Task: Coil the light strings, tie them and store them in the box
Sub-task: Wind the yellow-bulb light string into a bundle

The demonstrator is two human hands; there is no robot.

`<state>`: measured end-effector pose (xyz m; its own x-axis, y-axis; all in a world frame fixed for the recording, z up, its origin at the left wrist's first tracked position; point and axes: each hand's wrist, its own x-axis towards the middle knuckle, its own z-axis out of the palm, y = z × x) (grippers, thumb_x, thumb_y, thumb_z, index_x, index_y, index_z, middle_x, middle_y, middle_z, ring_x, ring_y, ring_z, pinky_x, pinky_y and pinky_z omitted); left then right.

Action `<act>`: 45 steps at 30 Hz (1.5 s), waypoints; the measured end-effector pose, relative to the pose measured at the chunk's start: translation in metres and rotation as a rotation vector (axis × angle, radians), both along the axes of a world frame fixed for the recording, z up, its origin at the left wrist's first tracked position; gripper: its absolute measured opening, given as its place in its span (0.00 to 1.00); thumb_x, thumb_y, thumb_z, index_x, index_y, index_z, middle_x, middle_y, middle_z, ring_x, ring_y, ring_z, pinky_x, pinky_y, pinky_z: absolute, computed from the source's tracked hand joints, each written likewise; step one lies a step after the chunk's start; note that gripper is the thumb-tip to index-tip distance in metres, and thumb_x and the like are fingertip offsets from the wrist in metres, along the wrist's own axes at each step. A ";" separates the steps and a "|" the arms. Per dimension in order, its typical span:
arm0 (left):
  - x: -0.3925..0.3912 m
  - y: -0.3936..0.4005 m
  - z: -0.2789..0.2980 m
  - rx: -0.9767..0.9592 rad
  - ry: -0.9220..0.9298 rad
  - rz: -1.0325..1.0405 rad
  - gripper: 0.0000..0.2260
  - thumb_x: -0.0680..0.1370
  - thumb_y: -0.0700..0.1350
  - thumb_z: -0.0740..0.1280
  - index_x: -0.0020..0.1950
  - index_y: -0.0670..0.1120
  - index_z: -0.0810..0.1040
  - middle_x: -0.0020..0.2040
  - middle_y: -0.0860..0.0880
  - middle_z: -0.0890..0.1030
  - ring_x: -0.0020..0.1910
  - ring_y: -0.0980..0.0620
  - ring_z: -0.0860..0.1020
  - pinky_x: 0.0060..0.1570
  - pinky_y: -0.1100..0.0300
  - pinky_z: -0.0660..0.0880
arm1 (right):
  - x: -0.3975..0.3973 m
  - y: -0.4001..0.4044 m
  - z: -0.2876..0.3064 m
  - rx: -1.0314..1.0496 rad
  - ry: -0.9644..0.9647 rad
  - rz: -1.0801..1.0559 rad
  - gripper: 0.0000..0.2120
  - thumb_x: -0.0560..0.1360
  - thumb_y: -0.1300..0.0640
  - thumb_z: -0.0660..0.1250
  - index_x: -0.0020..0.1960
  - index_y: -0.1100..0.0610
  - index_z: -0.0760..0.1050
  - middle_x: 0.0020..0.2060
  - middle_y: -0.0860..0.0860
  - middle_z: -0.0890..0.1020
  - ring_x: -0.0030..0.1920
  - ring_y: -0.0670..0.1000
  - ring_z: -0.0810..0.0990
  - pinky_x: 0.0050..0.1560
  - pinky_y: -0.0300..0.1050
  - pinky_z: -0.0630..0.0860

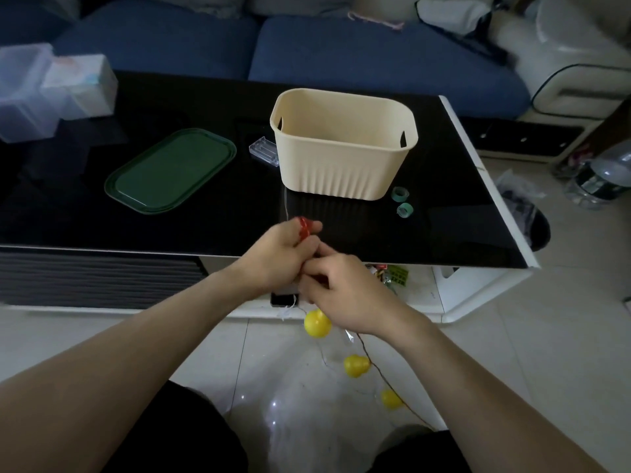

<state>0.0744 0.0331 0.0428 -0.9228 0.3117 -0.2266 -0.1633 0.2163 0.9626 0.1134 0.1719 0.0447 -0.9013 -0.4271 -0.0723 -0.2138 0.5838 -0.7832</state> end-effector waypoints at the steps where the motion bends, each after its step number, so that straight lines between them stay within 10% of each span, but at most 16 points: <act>1: 0.001 0.002 -0.003 -0.068 0.016 -0.028 0.11 0.84 0.38 0.58 0.65 0.39 0.71 0.47 0.44 0.81 0.43 0.53 0.80 0.47 0.60 0.79 | 0.000 0.003 0.000 -0.001 0.029 -0.019 0.19 0.80 0.59 0.66 0.31 0.49 0.73 0.33 0.45 0.77 0.29 0.42 0.74 0.31 0.34 0.66; 3: 0.003 0.003 -0.003 -0.099 -0.005 -0.060 0.10 0.84 0.41 0.58 0.57 0.39 0.77 0.45 0.43 0.80 0.45 0.49 0.79 0.50 0.53 0.78 | 0.000 0.005 0.001 0.005 0.097 -0.033 0.19 0.78 0.61 0.67 0.29 0.51 0.74 0.25 0.46 0.75 0.26 0.44 0.73 0.29 0.34 0.66; 7: 0.010 0.003 0.007 -0.087 -0.063 -0.220 0.27 0.85 0.54 0.50 0.37 0.39 0.76 0.25 0.40 0.78 0.22 0.44 0.74 0.23 0.59 0.69 | -0.002 0.010 0.003 -0.033 0.206 -0.075 0.18 0.74 0.64 0.67 0.29 0.48 0.75 0.23 0.41 0.77 0.28 0.42 0.79 0.31 0.32 0.70; 16: 0.010 -0.002 0.000 -0.186 -0.063 -0.332 0.33 0.84 0.58 0.47 0.25 0.48 0.76 0.23 0.42 0.75 0.18 0.55 0.66 0.23 0.67 0.64 | -0.016 0.022 0.002 0.028 0.220 -0.162 0.10 0.67 0.54 0.80 0.31 0.53 0.82 0.27 0.47 0.82 0.30 0.45 0.82 0.33 0.43 0.78; 29: 0.002 -0.024 -0.009 -0.549 0.034 -0.531 0.12 0.81 0.53 0.64 0.42 0.51 0.80 0.28 0.52 0.75 0.27 0.55 0.73 0.30 0.59 0.73 | -0.025 0.035 -0.005 0.444 -0.235 0.043 0.10 0.72 0.47 0.77 0.49 0.49 0.81 0.36 0.44 0.80 0.37 0.43 0.78 0.36 0.37 0.71; 45: -0.008 -0.033 -0.010 -0.167 -0.289 -0.377 0.15 0.81 0.43 0.64 0.60 0.31 0.74 0.45 0.41 0.83 0.34 0.51 0.80 0.34 0.62 0.76 | -0.022 0.044 0.007 0.027 -0.172 0.010 0.04 0.76 0.52 0.74 0.42 0.46 0.82 0.32 0.42 0.82 0.33 0.45 0.81 0.39 0.46 0.81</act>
<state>0.0663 -0.0002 0.0327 -0.6454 0.5488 -0.5314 -0.2990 0.4586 0.8368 0.0915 0.2158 0.0517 -0.8703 -0.4320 -0.2365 -0.0841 0.6035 -0.7929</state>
